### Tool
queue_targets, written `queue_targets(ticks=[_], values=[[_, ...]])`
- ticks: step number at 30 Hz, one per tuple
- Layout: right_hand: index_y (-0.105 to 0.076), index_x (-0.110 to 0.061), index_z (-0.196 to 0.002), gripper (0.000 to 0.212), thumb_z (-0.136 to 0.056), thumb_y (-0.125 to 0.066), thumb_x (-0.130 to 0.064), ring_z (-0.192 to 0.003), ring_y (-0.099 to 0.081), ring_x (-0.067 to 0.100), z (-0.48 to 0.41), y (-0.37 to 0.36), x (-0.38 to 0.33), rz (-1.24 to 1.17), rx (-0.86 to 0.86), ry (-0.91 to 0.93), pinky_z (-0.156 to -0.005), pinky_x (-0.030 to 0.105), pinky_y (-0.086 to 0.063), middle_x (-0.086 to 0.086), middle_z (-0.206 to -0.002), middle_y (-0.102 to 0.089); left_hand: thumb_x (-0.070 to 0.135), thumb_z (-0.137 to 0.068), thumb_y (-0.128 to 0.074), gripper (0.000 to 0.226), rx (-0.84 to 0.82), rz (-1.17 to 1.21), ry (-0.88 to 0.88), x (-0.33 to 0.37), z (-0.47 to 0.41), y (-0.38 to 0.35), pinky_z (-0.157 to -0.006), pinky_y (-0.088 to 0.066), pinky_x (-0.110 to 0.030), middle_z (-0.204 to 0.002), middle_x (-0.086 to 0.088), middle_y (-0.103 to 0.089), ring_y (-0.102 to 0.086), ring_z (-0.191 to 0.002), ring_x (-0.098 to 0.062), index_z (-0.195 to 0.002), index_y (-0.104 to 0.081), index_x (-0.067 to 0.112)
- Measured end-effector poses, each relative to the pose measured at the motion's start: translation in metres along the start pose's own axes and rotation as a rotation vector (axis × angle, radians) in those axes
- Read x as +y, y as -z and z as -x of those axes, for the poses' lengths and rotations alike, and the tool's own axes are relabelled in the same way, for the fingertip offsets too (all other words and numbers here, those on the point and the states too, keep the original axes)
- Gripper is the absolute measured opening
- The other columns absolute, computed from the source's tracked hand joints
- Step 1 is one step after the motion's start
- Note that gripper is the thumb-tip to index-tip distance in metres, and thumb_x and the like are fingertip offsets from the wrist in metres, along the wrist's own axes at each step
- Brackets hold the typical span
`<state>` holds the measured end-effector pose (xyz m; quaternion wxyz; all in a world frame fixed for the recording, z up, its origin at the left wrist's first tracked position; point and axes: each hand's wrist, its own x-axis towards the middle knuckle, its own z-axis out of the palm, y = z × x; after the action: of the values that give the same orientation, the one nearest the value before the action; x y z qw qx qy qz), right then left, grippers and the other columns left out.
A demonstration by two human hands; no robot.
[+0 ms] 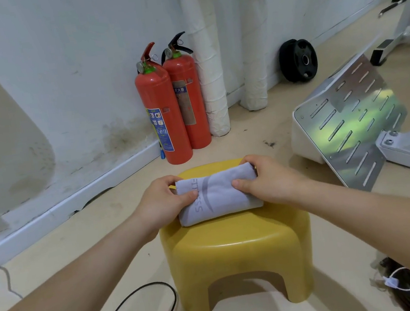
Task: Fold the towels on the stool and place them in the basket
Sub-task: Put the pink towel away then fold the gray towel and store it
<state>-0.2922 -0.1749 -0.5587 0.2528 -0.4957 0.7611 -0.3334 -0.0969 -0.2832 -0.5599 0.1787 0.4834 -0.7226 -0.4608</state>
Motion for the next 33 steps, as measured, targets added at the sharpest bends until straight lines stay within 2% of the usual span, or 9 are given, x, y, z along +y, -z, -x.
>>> queue_targets(ticks=[6, 12, 16, 19, 23, 25, 27, 30, 33], values=[[-0.048, -0.019, -0.124, 0.052, -0.081, -0.066, -0.043, -0.100, -0.054, 0.022, -0.011, -0.006, 0.005, 0.146, -0.023, -0.098, -0.076, 0.028, -0.041, 0.005, -0.115, -0.055, 0.027, -0.081, -0.070, 0.030, 0.043, -0.205, -0.065, 0.001, -0.001, -0.004, -0.076, -0.051, -0.027, -0.091, 0.005, -0.066, -0.063, -0.087, -0.013, -0.111, -0.062, 0.029], [-0.065, -0.020, -0.108, 0.042, -0.074, -0.075, -0.041, -0.100, -0.062, 0.019, -0.023, 0.015, -0.003, 0.118, -0.321, -0.190, -0.094, 0.039, -0.050, 0.001, -0.109, -0.067, 0.029, -0.088, -0.062, 0.019, -0.214, -0.356, -0.041, 0.010, -0.006, 0.006, -0.082, -0.053, -0.030, -0.100, 0.002, -0.070, -0.064, -0.093, -0.014, -0.103, -0.068, 0.020], [-0.069, -0.015, -0.105, 0.064, -0.051, -0.082, -0.046, -0.081, -0.053, 0.022, -0.026, 0.022, -0.013, 0.139, -0.489, -0.265, -0.077, 0.037, -0.046, 0.016, -0.113, -0.068, 0.032, -0.084, -0.066, 0.018, -0.338, -0.411, 0.059, 0.015, -0.009, 0.012, -0.087, -0.049, -0.033, -0.101, 0.000, -0.069, -0.063, -0.098, -0.018, -0.096, -0.068, 0.018], [-0.068, -0.015, -0.105, 0.046, -0.064, -0.082, -0.032, -0.092, -0.060, 0.020, -0.027, 0.022, -0.018, 0.176, -0.583, -0.280, -0.096, 0.043, -0.050, 0.013, -0.115, -0.068, 0.038, -0.077, -0.067, 0.024, -0.389, -0.446, 0.093, 0.015, -0.007, 0.013, -0.086, -0.050, -0.031, -0.101, 0.003, -0.068, -0.062, -0.097, -0.016, -0.096, -0.066, 0.023], [-0.055, -0.025, -0.098, 0.035, -0.073, -0.078, -0.029, -0.100, -0.061, 0.019, -0.022, 0.022, -0.037, 0.436, -0.671, -0.179, -0.080, 0.030, -0.054, -0.002, -0.107, -0.060, 0.032, -0.073, -0.066, 0.023, -0.371, -0.433, -0.001, 0.020, -0.002, 0.009, -0.075, -0.049, -0.030, -0.094, 0.002, -0.064, -0.061, -0.087, -0.015, -0.093, -0.061, 0.022], [-0.049, -0.028, -0.109, 0.052, -0.069, -0.080, -0.040, -0.103, -0.059, 0.019, -0.019, 0.019, -0.051, 0.615, -0.677, -0.082, -0.082, 0.031, -0.053, -0.005, -0.111, -0.057, 0.030, -0.067, -0.071, 0.028, -0.402, -0.279, -0.066, 0.022, -0.002, 0.014, -0.069, -0.048, -0.030, -0.090, 0.001, -0.064, -0.060, -0.079, -0.014, -0.092, -0.061, 0.023], [-0.047, -0.033, -0.119, 0.061, -0.069, -0.080, -0.046, -0.108, -0.057, 0.015, -0.017, 0.015, -0.058, 0.522, -0.663, 0.015, -0.091, 0.032, -0.051, -0.010, -0.116, -0.058, 0.029, -0.065, -0.075, 0.032, -0.436, -0.050, -0.149, 0.027, -0.004, 0.020, -0.068, -0.051, -0.028, -0.088, 0.001, -0.067, -0.064, -0.079, -0.012, -0.094, -0.063, 0.024], [-0.058, -0.029, -0.116, 0.044, -0.078, -0.073, -0.044, -0.106, -0.061, 0.008, -0.012, 0.011, -0.068, 0.233, -0.502, 0.126, -0.095, 0.031, -0.049, -0.010, -0.113, -0.066, 0.036, -0.070, -0.079, 0.035, -0.373, 0.258, -0.230, 0.041, -0.015, 0.021, -0.070, -0.053, -0.033, -0.091, -0.002, -0.071, -0.067, -0.084, -0.016, -0.098, -0.067, 0.020], [-0.061, -0.026, -0.116, 0.042, -0.086, -0.055, -0.056, -0.101, -0.064, 0.008, -0.006, 0.020, -0.076, 0.149, -0.243, 0.129, -0.093, 0.033, -0.050, -0.007, -0.109, -0.069, 0.039, -0.074, -0.078, 0.026, -0.233, 0.302, -0.324, 0.062, -0.030, 0.012, -0.062, -0.051, -0.031, -0.081, 0.001, -0.070, -0.065, -0.074, -0.014, -0.090, -0.069, 0.020]])
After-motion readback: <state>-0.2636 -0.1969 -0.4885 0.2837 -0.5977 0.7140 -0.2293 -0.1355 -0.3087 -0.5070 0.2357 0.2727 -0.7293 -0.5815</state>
